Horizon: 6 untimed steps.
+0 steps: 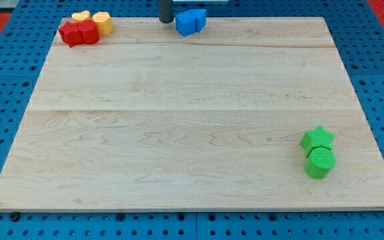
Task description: Move blue cube a bit down
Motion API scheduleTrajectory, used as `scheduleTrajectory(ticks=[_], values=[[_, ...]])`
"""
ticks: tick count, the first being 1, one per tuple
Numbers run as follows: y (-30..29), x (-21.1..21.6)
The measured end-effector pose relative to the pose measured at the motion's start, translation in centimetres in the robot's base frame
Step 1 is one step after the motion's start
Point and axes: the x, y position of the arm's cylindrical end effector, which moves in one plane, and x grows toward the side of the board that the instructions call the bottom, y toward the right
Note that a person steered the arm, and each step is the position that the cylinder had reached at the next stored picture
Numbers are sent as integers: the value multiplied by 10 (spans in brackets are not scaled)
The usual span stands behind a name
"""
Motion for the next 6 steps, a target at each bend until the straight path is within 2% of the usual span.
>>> scheduleTrajectory(ticks=[4, 6], values=[[44, 2], [127, 1]])
